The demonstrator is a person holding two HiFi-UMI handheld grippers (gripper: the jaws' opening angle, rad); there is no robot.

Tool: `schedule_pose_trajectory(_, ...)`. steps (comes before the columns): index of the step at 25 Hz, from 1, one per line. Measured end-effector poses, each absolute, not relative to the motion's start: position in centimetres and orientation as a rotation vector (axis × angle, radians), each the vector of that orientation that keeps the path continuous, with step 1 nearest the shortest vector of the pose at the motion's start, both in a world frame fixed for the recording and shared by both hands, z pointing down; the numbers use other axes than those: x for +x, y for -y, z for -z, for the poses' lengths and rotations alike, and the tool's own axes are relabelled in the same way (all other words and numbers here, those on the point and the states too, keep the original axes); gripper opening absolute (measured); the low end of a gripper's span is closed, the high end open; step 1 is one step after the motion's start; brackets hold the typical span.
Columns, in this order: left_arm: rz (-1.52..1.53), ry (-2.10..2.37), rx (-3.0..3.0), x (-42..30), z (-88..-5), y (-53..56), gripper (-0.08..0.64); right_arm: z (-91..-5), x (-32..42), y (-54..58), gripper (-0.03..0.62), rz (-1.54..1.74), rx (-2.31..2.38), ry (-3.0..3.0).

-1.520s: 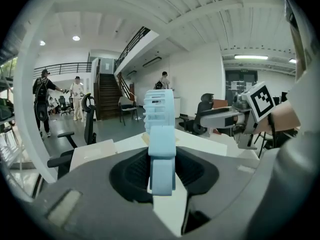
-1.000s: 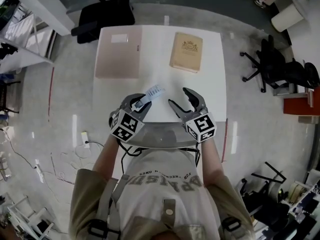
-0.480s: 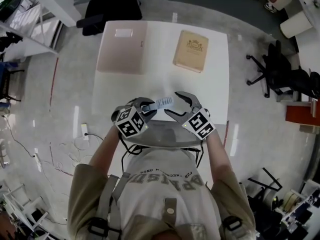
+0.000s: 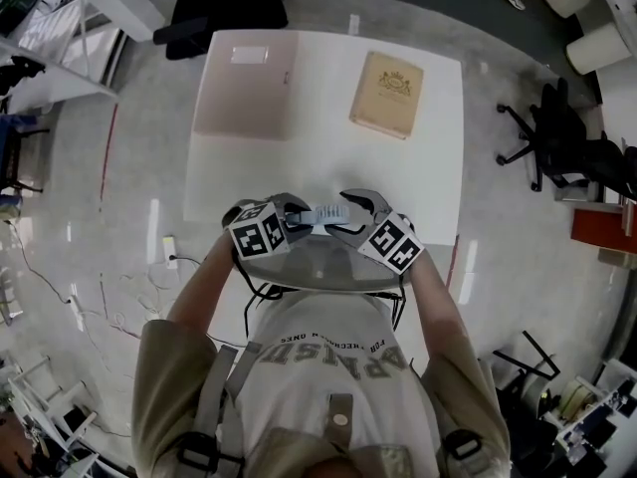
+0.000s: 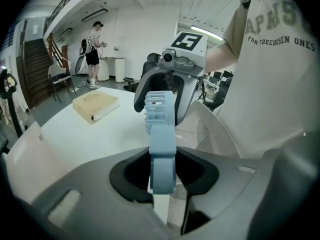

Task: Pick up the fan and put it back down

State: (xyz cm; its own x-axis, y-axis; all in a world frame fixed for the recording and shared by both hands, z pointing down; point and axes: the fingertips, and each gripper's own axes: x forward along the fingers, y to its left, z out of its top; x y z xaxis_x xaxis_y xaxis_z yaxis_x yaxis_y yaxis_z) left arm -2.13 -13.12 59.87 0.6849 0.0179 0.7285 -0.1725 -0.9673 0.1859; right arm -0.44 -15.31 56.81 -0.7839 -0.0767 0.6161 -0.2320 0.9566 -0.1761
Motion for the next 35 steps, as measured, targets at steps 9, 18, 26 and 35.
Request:
schedule_pose_trajectory(9, -1.182, -0.013, 2.623, -2.4, -61.2, 12.9, 0.129, -58.2, -1.0, 14.1, 0.218, -0.349, 0.129, 2.427)
schedule_pose_trajectory(18, -1.18, -0.058, 2.58, -2.3, -62.5, 12.6, 0.133, -59.8, -0.5, 13.8, 0.198, -0.463, 0.113, 2.404)
schedule_pose_trajectory(26, -1.274, 0.042, 2.636, -1.7, -62.9, 13.9, 0.187, -60.6, 0.4, 14.3, 0.189, -0.764, 0.188, 2.421)
schedule_pose_trajectory(35, -1.299, 0.133, 2.691, -1.3, -63.2, 14.6, 0.244, -61.6, 1.1, 14.5, 0.184, -1.019, 0.136, 2.386)
